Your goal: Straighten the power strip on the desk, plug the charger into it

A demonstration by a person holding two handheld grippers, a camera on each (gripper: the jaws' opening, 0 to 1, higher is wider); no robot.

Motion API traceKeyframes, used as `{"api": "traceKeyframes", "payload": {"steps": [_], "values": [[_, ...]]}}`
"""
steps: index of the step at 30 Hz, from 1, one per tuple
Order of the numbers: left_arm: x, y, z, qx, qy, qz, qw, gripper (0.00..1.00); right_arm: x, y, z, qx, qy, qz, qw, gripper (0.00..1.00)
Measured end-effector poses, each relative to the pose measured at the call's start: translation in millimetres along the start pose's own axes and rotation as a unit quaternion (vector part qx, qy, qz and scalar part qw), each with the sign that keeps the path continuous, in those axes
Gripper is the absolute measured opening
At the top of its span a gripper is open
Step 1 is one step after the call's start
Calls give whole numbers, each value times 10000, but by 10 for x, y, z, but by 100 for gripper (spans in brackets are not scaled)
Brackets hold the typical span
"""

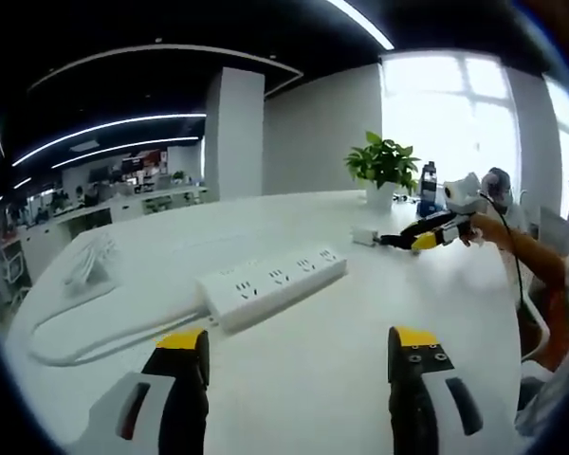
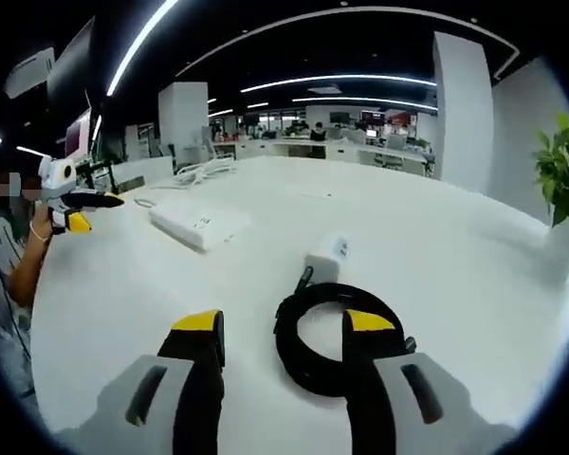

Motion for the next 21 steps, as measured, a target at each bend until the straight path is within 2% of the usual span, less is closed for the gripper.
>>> {"api": "traceKeyframes", "payload": {"steps": [4,14,21], "values": [[1,-1,3,11,-5,3,10000,78,-22,-8,-23,-153,74,147,9997,48],[-18,-7,23,45,26,44,10000,78,-84,-7,-71,-241,318,165,9991,51],[-16,-11,25,33,16,44,10000,78,-54,0,-67,-482,143,249,9984,45]]}}
Point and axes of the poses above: the point that each gripper's makers call its tool centre point, and the gripper's own axes: z roughly backward along the fingers, x roughly to its right, y roughly out of its top, the point moved 8 cm from there along z, roughly backward along the fingers, and after that the axes turned 5 degrees about -z, right-handed, at the moved point
